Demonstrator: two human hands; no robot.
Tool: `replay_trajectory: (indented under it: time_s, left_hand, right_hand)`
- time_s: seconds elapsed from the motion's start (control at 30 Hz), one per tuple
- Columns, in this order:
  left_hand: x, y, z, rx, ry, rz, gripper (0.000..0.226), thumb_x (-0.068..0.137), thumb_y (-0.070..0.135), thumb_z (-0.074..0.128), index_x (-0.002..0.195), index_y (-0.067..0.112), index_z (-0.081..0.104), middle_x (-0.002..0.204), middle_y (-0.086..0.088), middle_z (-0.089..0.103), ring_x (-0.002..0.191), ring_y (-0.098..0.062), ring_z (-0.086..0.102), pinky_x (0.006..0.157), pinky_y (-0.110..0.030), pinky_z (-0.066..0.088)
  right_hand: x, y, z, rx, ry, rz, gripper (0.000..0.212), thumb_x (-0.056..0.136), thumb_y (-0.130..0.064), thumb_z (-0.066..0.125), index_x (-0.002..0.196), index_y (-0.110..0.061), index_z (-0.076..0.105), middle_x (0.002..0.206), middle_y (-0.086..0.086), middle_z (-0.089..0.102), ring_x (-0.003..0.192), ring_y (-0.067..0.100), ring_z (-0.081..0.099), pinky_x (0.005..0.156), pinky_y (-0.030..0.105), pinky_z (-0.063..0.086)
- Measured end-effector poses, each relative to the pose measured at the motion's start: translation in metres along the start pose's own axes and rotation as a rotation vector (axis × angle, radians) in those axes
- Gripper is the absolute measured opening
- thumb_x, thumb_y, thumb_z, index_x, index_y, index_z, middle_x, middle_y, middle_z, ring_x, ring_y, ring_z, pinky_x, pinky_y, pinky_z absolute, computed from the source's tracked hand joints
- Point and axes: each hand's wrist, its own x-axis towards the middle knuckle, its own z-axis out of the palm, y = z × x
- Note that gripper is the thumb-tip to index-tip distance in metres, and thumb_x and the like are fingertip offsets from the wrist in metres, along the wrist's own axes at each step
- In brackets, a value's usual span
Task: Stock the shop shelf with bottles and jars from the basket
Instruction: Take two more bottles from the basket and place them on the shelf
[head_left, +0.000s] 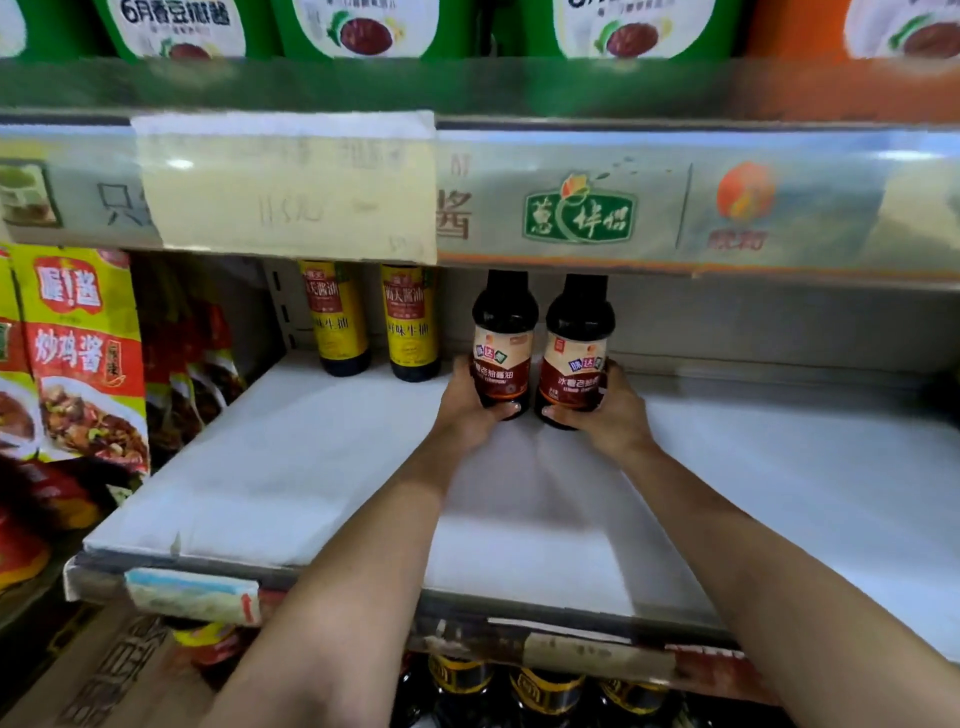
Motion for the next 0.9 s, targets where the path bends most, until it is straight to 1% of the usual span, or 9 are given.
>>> replay_trajectory:
  time_s: [0.1, 0.2, 0.33, 0.53, 0.63, 0.73, 0.9]
  left_hand:
    - [0.021, -0.008, -0.001, 0.047, 0.054, -0.001, 0.072, 0.071, 0.006, 0.074, 0.130, 0.007, 0.035, 0.134, -0.012, 0.049, 0.125, -0.027, 0.046, 0.102, -0.035, 0.038]
    - [0.034, -0.013, 0.002, 0.067, 0.124, -0.008, 0.070, 0.068, 0.009, 0.077, 0.127, 0.008, 0.039, 0.132, -0.012, 0.051, 0.123, -0.028, 0.048, 0.102, -0.038, 0.041]
    - [0.045, -0.013, 0.003, 0.098, 0.162, -0.017, 0.069, 0.068, 0.012, 0.078, 0.126, 0.007, 0.040, 0.133, -0.011, 0.051, 0.124, -0.028, 0.048, 0.101, -0.038, 0.040]
    - [0.052, -0.017, 0.003, 0.119, 0.177, 0.000, 0.069, 0.068, 0.015, 0.078, 0.125, 0.008, 0.040, 0.133, -0.011, 0.051, 0.124, -0.028, 0.048, 0.102, -0.038, 0.040]
    - [0.054, -0.018, 0.003, 0.130, 0.183, 0.004, 0.067, 0.068, 0.016, 0.077, 0.124, 0.007, 0.040, 0.131, -0.012, 0.050, 0.123, -0.029, 0.048, 0.099, -0.037, 0.040]
    - [0.054, -0.018, 0.004, 0.146, 0.186, -0.007, 0.067, 0.069, 0.016, 0.076, 0.124, 0.006, 0.039, 0.132, -0.012, 0.048, 0.123, -0.029, 0.047, 0.099, -0.036, 0.039]
    - [0.054, -0.015, 0.007, 0.163, 0.208, -0.001, 0.068, 0.070, 0.016, 0.075, 0.126, 0.005, 0.037, 0.135, -0.013, 0.045, 0.126, -0.030, 0.043, 0.100, -0.036, 0.037]
  right_hand:
    - [0.020, 0.004, 0.010, -0.033, -0.003, 0.010, 0.082, 0.063, -0.025, 0.082, 0.132, -0.013, 0.038, 0.132, 0.006, 0.055, 0.122, 0.025, 0.051, 0.095, 0.029, 0.040]
    - [0.036, 0.006, 0.016, -0.041, -0.033, 0.007, 0.082, 0.064, -0.024, 0.082, 0.132, -0.014, 0.039, 0.132, 0.006, 0.055, 0.123, 0.026, 0.050, 0.098, 0.032, 0.040]
    - [0.051, 0.006, 0.022, -0.010, -0.065, 0.002, 0.077, 0.064, -0.017, 0.082, 0.130, -0.012, 0.043, 0.132, 0.008, 0.055, 0.123, 0.025, 0.051, 0.094, 0.026, 0.039]
    - [0.056, 0.007, 0.030, -0.035, 0.019, 0.014, 0.076, 0.063, -0.022, 0.082, 0.129, -0.010, 0.045, 0.131, 0.010, 0.056, 0.120, 0.026, 0.053, 0.093, 0.029, 0.042]
    - [0.056, 0.004, 0.032, -0.029, 0.038, 0.013, 0.074, 0.062, -0.022, 0.083, 0.125, -0.010, 0.048, 0.128, 0.010, 0.059, 0.117, 0.026, 0.055, 0.092, 0.030, 0.044]
    - [0.055, 0.003, 0.033, -0.025, 0.041, 0.019, 0.071, 0.064, -0.020, 0.082, 0.126, -0.010, 0.048, 0.128, 0.010, 0.059, 0.118, 0.025, 0.055, 0.088, 0.025, 0.041]
    - [0.053, 0.003, 0.035, -0.057, 0.088, -0.013, 0.067, 0.068, -0.019, 0.079, 0.126, -0.006, 0.048, 0.129, 0.012, 0.058, 0.120, 0.027, 0.053, 0.086, 0.022, 0.037]
